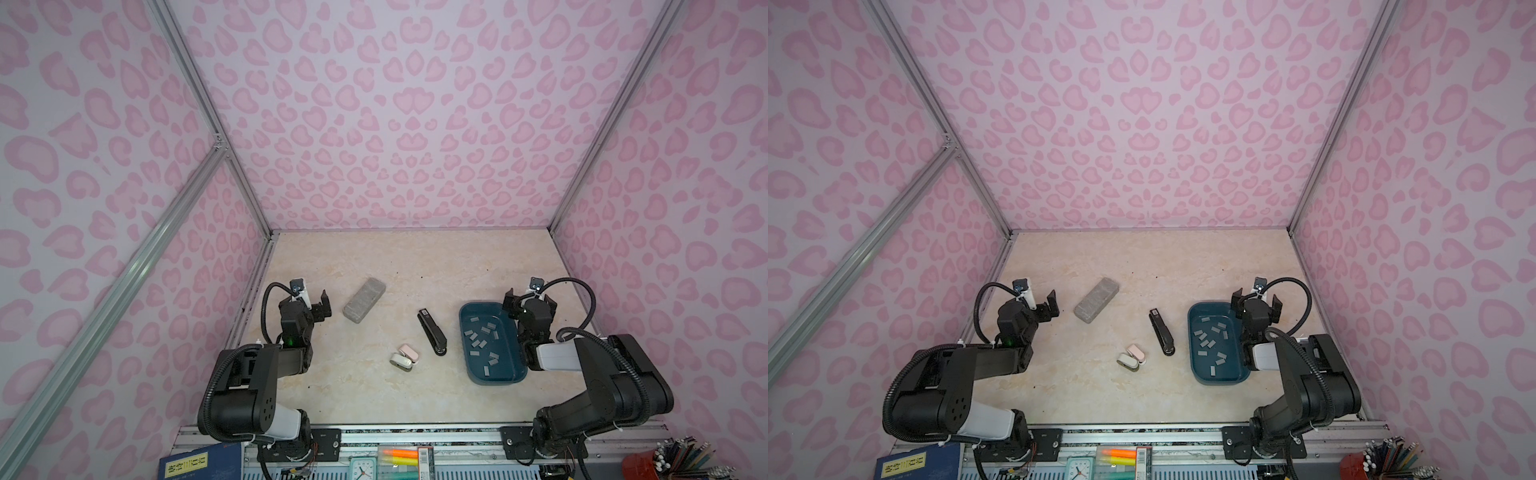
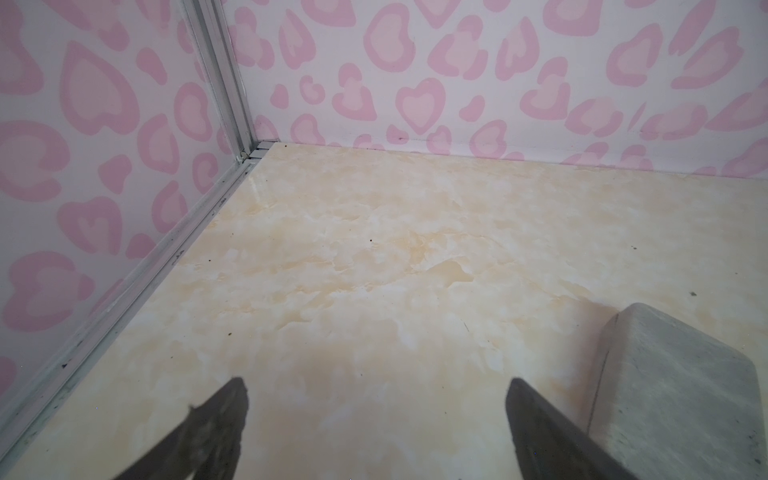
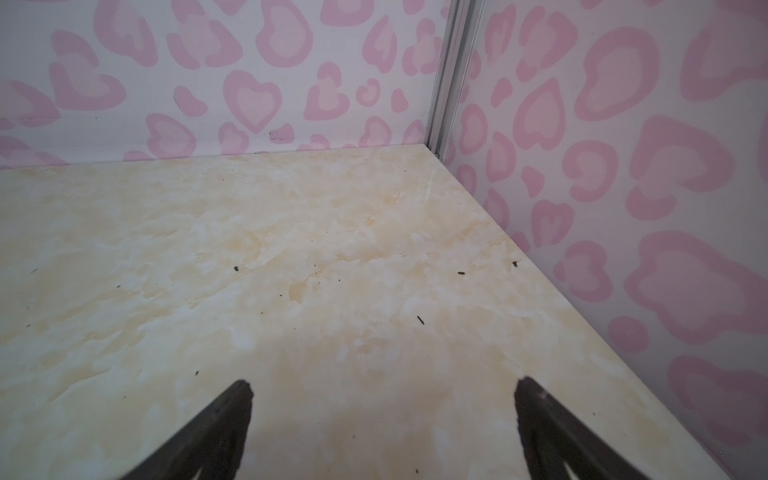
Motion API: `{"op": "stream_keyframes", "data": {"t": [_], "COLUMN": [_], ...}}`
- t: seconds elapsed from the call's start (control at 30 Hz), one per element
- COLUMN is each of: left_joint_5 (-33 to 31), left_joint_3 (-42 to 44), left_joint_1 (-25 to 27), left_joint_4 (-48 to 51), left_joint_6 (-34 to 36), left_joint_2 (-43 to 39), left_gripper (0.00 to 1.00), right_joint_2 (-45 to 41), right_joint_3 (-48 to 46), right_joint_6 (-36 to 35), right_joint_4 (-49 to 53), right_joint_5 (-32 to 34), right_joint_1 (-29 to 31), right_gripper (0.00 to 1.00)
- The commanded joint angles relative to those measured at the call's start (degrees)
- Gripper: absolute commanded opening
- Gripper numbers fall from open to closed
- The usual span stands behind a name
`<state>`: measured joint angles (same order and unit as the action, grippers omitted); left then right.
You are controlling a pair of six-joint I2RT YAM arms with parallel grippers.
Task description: Load the staples into the stapler
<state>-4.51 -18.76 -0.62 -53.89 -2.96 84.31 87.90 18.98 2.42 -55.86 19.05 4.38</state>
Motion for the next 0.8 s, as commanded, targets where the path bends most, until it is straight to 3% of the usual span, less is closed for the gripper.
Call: {"op": "stream_keyframes", "data": {"t": [0.0,0.33,0.37,0.47,0.57,0.67,0.77], "left_joint_5": [-0.1,-0.1,-1.6,-4.5,-1.4,-2.2,-1.7], "left_joint_3": [-0.4,-0.3,-1.2,-8.2,-7.6,-6.5,-8.1], "left_joint_1": [0.0,-0.1,0.0,0.6,0.8,0.8,0.8], "left_joint_4": [-1.3,-1.4,0.3,19.4,21.8,25.8,35.1], "left_joint_6": [0.2,0.2,-0.2,-2.9,-2.9,-4.4,-6.2], "left_joint_2": [0.0,-0.2,-0.8,-7.1,-12.2,-18.2,-25.4], "left_gripper": [0.98,0.98,0.98,0.98,0.98,0.98,0.98], "right_joint_2": [0.3,0.3,0.1,-2.0,-10.0,-14.7,-18.8], "right_joint_3": [0.1,0.1,0.0,1.0,9.4,13.0,16.5], "right_joint_6": [-0.1,0.0,0.0,0.1,6.2,12.3,23.9], "right_joint_4": [-0.6,-0.6,-0.6,0.9,25.4,37.7,50.0], "right_joint_5": [0.6,0.6,0.6,4.3,16.3,18.1,21.9], "right_joint_1": [0.0,-0.1,-0.1,0.4,0.9,-0.8,-1.6], "right_gripper": [0.98,0.98,0.98,0.98,0.98,0.98,0.98]}}
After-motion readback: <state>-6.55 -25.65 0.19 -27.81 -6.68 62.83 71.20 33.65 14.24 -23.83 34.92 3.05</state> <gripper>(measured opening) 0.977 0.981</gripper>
